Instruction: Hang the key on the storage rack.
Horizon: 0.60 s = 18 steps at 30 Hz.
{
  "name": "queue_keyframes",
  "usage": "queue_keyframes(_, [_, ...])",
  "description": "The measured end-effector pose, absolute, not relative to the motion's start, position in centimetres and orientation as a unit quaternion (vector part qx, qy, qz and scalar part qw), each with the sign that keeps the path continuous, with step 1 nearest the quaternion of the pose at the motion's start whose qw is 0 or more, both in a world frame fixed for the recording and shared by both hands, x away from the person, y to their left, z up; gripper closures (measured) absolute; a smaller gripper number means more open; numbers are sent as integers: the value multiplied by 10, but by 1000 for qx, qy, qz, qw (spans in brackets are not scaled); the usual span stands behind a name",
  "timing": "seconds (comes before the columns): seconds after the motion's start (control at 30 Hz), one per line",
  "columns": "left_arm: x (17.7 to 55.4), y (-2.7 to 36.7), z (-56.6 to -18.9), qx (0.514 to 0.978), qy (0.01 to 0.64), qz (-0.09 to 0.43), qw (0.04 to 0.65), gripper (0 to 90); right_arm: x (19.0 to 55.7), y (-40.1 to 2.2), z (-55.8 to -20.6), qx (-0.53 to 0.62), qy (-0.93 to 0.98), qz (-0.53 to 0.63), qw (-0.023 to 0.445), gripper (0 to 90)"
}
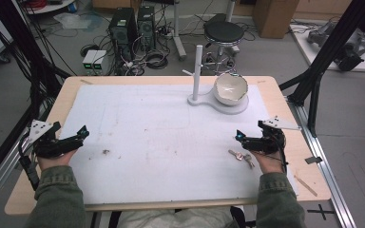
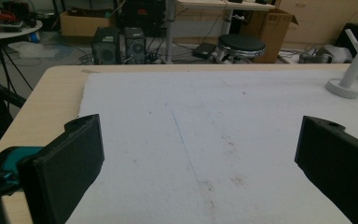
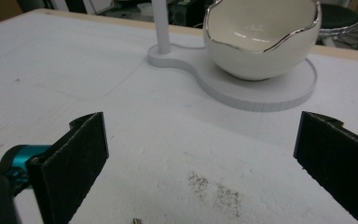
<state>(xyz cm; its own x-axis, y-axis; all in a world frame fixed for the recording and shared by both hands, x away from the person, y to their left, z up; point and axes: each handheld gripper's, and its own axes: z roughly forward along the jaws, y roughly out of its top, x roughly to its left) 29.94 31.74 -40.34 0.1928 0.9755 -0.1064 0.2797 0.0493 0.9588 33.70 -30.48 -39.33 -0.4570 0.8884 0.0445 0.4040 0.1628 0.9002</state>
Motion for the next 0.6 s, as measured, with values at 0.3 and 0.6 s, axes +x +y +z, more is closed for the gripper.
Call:
queue_keyframes(0.3, [300, 317, -404, 595, 527, 350, 496, 17, 341, -296, -396, 435, 756, 430, 233, 19])
queue_keyframes(0.6, [300, 317, -404, 594, 527, 350, 496, 17, 344, -290, -400, 422, 783, 404, 211, 19])
